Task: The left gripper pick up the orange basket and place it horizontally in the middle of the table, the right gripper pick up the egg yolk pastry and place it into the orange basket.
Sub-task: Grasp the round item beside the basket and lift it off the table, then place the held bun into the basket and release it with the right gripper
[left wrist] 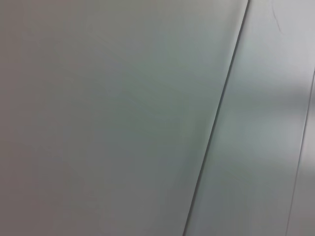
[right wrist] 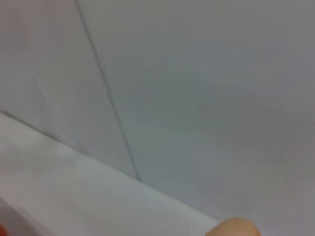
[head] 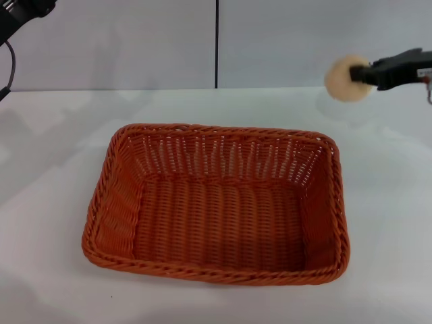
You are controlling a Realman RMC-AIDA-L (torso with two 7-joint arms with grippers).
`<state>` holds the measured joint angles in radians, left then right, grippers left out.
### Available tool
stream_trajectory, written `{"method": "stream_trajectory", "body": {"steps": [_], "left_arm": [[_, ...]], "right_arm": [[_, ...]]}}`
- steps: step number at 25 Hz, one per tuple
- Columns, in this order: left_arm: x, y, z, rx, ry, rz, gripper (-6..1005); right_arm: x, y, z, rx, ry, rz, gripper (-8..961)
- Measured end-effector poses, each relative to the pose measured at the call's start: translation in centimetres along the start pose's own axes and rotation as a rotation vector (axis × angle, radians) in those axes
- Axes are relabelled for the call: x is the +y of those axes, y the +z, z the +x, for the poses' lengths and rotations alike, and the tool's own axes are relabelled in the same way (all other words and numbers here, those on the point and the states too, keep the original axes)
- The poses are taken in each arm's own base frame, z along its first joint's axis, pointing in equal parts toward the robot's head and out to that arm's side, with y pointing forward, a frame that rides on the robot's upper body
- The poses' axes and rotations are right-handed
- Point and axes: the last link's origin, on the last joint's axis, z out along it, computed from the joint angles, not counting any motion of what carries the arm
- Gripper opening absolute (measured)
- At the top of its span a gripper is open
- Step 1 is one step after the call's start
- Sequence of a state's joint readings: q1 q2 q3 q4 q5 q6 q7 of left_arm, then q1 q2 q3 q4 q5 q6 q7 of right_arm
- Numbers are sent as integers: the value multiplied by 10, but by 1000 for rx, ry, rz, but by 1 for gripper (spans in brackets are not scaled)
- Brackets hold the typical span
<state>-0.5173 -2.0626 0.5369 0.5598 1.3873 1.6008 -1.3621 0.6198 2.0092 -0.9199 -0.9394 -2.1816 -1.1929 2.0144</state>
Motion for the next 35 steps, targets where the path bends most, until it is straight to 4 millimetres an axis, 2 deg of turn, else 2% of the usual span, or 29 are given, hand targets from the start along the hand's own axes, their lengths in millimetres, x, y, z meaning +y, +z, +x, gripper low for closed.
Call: {"method": "stream_trajectory", "body": {"steps": [1,3,4,6,8,9,10,11,13,14,17,19,21,24,29,33,35], "left_arm": [[0,0,0,0,-1,1,813],[0,0,-1,0,-2,0,813],[0,0,-1,-1,-2,0,813],[0,0,-1,-1,-3,0,813],[0,0,-2,-1,-9,1,813],[1,0,-3,-1,-11,1,813],[1,0,-4,-1,-14,1,813],[1,0,-4,-1,-15,1,813],[1,1,-5,0,-15,-1,813],[1,1,-5,0,-14,-1,813],[1,2,-4,1,-13,-2,813],[1,2,-4,1,-12,-2,813],[1,2,-4,1,-12,-2,813],[0,2,-4,1,-12,1,813],[0,4,-4,1,-11,-1,813],[0,4,-4,0,-13,-1,813],[0,4,-6,0,-18,1,813]], "right_arm": [[6,-10,-5,-64,-17,-50,96],[11,-16,-9,-109,-23,-90,74],[21,-27,-15,-192,-46,-170,72],[27,-33,-18,-236,-66,-219,69],[41,-43,-24,-316,-122,-322,66],[54,-52,-27,-376,-178,-419,64],[54,-52,-27,-376,-178,-419,63],[67,-57,-28,-417,-239,-511,61],[73,-58,-28,-428,-263,-548,58],[83,-58,-28,-435,-304,-620,56],[91,-54,-27,-432,-323,-673,52],[101,-44,-24,-401,-340,-736,49],[104,-40,-22,-387,-347,-749,48],[113,-25,-20,-312,-356,-763,47],[115,-10,-21,-253,-325,-721,46],[115,-9,-20,-251,-321,-715,260],[114,-10,-19,-254,-317,-711,312]]}}
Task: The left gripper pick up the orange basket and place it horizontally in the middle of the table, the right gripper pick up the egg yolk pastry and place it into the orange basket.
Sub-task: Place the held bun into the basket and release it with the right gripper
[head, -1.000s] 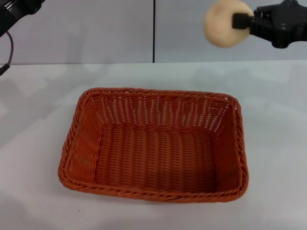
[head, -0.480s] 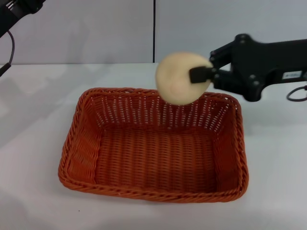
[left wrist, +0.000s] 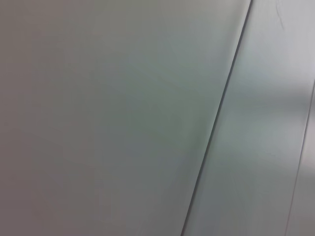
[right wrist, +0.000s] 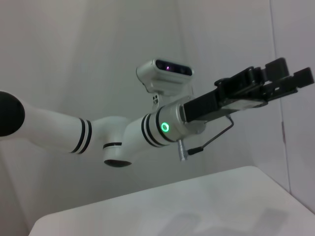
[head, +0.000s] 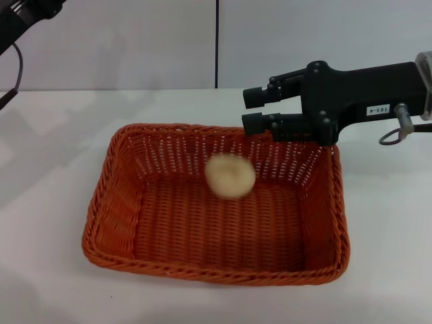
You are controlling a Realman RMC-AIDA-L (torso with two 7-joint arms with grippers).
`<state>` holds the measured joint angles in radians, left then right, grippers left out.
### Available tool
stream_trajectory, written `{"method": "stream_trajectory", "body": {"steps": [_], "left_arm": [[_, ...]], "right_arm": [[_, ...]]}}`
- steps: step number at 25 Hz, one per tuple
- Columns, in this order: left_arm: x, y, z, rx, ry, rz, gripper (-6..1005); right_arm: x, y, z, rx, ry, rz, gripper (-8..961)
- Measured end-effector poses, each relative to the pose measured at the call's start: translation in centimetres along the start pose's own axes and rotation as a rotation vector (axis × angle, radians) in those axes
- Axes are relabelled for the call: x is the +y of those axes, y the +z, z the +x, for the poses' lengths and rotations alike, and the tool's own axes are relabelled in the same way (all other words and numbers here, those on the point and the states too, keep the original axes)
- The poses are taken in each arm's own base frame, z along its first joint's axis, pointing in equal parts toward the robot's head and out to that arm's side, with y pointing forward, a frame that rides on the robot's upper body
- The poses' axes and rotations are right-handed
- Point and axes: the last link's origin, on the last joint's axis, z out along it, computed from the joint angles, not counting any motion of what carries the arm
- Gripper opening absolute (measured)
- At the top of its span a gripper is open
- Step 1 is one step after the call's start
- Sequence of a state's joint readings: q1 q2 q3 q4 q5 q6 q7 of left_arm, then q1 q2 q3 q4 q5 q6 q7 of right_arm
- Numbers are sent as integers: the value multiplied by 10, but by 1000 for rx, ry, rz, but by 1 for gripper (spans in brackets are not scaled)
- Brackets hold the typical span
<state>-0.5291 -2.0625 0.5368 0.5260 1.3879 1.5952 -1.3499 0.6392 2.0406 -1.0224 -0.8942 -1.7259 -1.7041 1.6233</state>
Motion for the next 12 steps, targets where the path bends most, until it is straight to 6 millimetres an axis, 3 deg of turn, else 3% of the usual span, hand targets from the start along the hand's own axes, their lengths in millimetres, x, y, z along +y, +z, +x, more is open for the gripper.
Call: {"method": "stream_trajectory", "body": {"steps": [8,12], "left_arm": [[0,0,-1,0,-7,2,813],[0,0,-1,1,-7,2,813]], "right_arm": [[2,-12,0,-35,-23,50,526],[4,-30,0,-129,-73,136,660]]}}
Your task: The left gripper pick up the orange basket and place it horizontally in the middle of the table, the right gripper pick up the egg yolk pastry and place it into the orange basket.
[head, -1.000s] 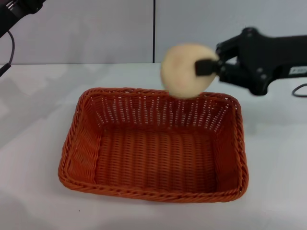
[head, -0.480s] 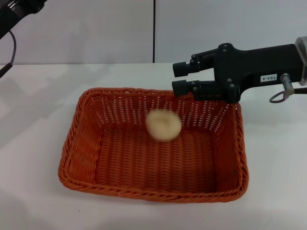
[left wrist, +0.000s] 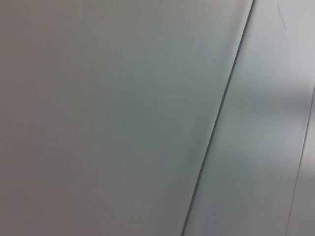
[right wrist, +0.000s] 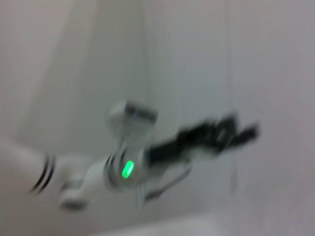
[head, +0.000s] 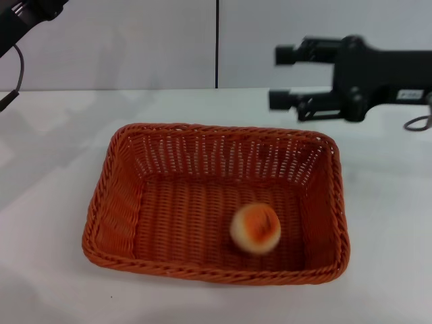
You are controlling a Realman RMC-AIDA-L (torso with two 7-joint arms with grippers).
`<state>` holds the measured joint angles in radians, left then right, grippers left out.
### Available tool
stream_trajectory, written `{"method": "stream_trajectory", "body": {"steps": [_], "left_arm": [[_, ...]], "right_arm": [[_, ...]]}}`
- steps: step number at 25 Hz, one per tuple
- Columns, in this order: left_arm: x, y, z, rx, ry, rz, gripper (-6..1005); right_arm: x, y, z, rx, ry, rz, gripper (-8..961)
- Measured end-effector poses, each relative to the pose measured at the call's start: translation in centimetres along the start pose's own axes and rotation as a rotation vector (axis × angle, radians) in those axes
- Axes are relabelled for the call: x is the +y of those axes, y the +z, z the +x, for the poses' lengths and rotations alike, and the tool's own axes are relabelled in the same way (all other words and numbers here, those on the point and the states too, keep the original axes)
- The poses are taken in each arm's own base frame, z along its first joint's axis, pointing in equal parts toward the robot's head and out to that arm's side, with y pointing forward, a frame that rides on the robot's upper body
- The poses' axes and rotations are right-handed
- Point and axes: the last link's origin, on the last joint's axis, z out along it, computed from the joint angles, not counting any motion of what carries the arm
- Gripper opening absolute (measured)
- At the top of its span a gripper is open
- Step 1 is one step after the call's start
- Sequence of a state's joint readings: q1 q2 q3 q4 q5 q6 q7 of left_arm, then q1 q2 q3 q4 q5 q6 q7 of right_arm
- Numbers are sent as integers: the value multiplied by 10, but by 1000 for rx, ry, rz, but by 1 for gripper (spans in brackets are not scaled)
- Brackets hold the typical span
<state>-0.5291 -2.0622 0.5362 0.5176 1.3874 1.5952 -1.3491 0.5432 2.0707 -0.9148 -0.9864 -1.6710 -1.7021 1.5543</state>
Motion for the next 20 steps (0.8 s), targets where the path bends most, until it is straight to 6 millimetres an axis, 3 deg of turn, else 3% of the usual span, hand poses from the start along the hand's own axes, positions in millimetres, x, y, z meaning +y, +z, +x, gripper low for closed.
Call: {"method": "stream_trajectory", "body": {"steps": [2,3,6,10,12,13,17,20], "left_arm": [[0,0,1,4,1,3,813],[0,0,1,4,1,3,813],[-1,-1,0,7,0,7,813],[0,-5,-3,14,-7,18,813],[0,-9,-7,50,4,34,813],[0,-9,-7,50,4,34,813],[0,-20,-11,135,69,93,813],[-1,-27,-12,196,110,139,813]], "right_arm": [[3,-23,2,-158,-62,87,727],[3,-23,2,-158,-62,87,738],[12,-57,10,-372,-161,243,772],[34,-109,32,-712,-323,562,783],[53,-143,52,-871,-422,846,783],[53,-143,52,-871,-422,846,783],[70,-178,79,-980,-432,1198,784],[74,-190,87,-993,-426,1316,784]]}}
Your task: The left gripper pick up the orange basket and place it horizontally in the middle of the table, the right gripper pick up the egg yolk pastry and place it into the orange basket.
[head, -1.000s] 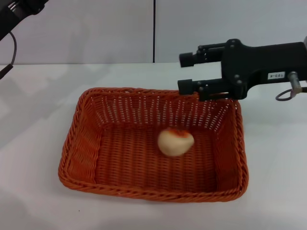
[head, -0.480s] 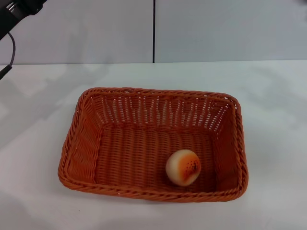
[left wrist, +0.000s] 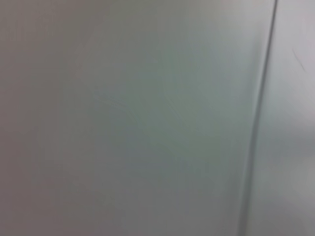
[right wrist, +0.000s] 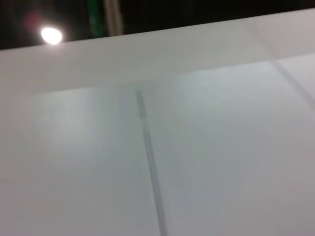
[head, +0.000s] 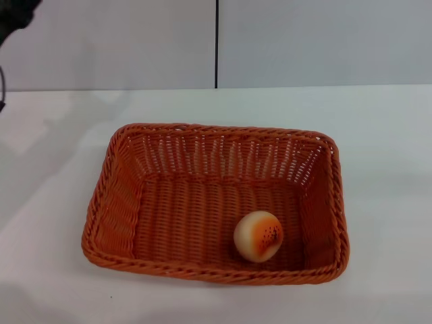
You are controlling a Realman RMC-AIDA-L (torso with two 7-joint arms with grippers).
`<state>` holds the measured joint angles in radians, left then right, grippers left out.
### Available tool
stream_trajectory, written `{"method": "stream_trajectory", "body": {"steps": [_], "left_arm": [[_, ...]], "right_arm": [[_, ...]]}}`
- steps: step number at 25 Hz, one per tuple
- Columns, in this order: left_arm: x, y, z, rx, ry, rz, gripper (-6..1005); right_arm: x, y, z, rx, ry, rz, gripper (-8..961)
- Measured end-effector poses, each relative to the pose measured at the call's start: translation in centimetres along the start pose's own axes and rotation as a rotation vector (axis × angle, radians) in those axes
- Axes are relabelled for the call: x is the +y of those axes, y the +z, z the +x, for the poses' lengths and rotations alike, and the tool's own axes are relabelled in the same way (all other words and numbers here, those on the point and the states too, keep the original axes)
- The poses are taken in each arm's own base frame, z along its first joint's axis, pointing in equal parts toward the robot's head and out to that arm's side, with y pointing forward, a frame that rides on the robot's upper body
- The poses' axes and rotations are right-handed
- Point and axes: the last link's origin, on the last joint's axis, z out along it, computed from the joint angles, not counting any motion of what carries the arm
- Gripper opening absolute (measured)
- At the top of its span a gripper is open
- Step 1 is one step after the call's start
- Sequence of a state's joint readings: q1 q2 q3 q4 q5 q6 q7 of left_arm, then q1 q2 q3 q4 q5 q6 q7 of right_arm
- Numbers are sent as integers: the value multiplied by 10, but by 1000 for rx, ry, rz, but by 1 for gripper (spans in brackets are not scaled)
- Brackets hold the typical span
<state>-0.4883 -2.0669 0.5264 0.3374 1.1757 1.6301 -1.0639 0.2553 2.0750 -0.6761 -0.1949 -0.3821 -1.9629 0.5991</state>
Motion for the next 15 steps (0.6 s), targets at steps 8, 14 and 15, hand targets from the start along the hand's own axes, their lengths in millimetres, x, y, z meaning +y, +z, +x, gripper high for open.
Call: {"method": "stream_trajectory", "body": {"steps": [8,14,15], "left_arm": [[3,-34,5,211,297,185,813],[3,-55,13,281,398,275,813],[3,-59,15,296,409,284,813]], "right_arm": [[-10,-10,-6,2,-49,73,784],[-13,-12,-7,-1,-59,95,784],[-13,-12,-7,-3,-61,97,784]]}}
